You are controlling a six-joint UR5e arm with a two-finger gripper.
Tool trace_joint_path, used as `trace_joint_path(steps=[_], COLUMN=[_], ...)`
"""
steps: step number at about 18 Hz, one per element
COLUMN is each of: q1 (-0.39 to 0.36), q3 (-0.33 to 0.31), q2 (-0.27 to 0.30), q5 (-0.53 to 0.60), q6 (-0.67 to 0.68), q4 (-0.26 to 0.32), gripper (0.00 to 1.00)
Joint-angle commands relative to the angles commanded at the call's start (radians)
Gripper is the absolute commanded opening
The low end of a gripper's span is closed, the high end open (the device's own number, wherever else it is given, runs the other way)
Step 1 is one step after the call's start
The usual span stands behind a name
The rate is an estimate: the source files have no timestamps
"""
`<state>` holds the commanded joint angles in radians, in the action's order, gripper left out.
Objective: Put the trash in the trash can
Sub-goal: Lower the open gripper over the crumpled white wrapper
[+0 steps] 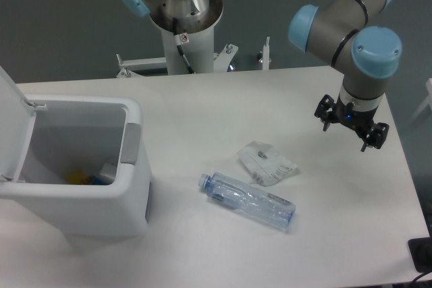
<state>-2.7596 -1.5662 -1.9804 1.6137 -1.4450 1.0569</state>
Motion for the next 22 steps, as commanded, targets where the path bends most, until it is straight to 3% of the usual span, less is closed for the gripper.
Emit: trace_joint_path(steps=[8, 14, 20, 22], q1=[-0.002, 0.008, 0.072, 0.104], q3=[-0.011, -0.116, -0.185, -0.205], q2=[0.008, 0.048, 0.052, 0.048], q5=[-0.074, -0.072, -0.072, -0.072], q6=[0.011, 0.009, 0.0, -0.002], q4=[0.0, -0.003, -0.009, -0.052], gripper=[1.0, 1.0, 1.0, 1.0])
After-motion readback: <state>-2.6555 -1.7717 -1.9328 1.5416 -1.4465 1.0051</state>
